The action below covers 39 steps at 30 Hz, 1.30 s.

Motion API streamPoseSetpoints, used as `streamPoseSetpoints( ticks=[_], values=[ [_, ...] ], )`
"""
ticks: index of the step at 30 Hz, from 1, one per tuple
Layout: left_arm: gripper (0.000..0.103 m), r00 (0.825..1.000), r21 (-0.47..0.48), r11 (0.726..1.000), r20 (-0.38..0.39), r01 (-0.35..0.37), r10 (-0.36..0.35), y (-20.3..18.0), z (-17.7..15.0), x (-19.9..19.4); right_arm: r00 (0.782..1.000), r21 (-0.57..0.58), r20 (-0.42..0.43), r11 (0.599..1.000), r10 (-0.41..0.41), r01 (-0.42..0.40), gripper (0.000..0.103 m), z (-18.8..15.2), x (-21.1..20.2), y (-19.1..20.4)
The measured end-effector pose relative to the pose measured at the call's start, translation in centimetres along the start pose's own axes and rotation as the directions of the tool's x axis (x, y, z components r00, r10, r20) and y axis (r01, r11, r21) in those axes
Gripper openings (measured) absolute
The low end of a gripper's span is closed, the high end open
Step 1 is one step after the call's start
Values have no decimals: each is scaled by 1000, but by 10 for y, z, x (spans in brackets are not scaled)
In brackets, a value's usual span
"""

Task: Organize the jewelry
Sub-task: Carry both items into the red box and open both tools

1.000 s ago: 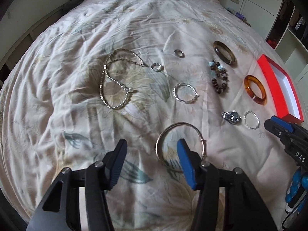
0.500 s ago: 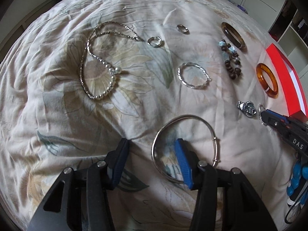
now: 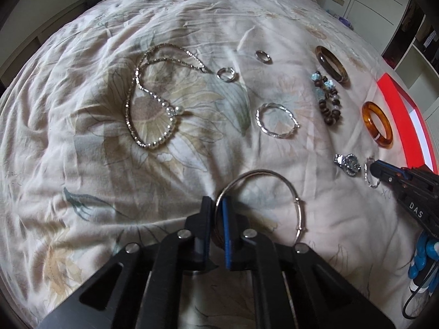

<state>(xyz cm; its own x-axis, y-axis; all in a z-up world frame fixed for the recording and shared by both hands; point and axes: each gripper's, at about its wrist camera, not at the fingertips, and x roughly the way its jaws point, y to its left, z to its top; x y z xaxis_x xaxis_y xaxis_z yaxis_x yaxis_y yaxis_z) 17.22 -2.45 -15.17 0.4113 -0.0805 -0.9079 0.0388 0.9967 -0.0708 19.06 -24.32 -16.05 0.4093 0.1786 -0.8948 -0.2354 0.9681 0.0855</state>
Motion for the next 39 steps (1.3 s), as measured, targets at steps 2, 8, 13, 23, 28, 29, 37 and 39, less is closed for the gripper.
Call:
streamPoseSetpoints(
  ticks=[2,8,13,23,28,29,37,39],
  values=[
    [4,1000,2,1000,19,-2,2,1,-4,-14,1000,-4,14,1000,-3,3,5,-1,-10,4],
    [4,996,43,999,85,-15,12,-11,-9,-46,996,10,88,1000,-3,2,5,-15,-53,-2],
    [4,992,86,996,125,-30,19,-31,-7,-68,989,50,146,999,-3,-4,5,-24,-84,-13],
    [4,981,209,978,188,9,-50,-106,25,-109,971,137,231,990,-56,24,5,-32,-131,-87],
    [4,975,290,951,154,110,-160,-176,59,-101,966,197,226,977,-122,77,5,-25,-136,-151],
    [4,973,300,945,144,132,-182,-191,65,-97,966,204,222,975,-132,87,5,-22,-134,-163],
    [4,959,404,889,84,217,-272,-316,127,-42,971,235,170,964,-167,125,5,16,-95,-252],
    [4,960,416,883,68,219,-271,-337,136,-26,975,228,151,966,-161,124,5,24,-82,-263]
  ],
)
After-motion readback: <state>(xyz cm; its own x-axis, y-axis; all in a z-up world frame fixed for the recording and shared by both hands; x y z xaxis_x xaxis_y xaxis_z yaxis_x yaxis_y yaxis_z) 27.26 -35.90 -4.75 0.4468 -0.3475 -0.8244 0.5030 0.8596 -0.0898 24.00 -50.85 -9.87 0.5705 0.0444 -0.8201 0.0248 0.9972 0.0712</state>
